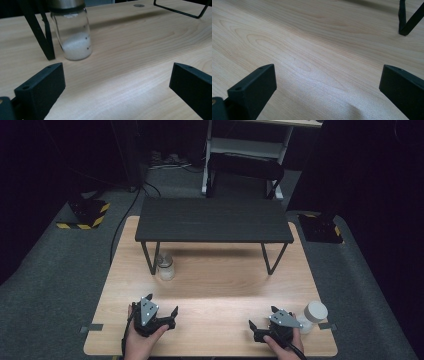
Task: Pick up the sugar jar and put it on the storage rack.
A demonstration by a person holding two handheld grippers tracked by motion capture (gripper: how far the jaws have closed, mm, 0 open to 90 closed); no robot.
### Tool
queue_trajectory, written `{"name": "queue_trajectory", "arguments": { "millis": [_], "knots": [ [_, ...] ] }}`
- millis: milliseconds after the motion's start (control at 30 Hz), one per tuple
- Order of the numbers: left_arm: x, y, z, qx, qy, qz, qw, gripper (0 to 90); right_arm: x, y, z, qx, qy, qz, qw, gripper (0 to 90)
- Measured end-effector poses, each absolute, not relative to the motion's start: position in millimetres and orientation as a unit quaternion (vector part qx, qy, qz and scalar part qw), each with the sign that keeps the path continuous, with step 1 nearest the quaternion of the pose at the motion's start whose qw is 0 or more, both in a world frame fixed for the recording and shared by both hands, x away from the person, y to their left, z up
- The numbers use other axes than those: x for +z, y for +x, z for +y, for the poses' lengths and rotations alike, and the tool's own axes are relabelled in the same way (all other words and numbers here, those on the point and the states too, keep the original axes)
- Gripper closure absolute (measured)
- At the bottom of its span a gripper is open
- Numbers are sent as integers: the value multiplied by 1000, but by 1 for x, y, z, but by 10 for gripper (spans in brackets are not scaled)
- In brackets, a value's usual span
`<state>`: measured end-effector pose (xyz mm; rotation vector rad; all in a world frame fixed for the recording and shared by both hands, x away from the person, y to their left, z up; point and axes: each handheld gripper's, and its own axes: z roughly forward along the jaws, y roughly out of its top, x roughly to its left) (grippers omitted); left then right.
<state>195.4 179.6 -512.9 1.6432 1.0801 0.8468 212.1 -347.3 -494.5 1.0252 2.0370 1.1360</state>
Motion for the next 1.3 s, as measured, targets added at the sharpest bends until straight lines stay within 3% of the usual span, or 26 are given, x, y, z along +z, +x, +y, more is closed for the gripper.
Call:
{"name": "queue_trajectory", "arguments": {
  "millis": [1300],
  "knots": [
    [-508, 284, 175, 377, 630, 460, 500, 28, -496, 211, -350, 433, 384, 762, 291, 6]
  ]
}}
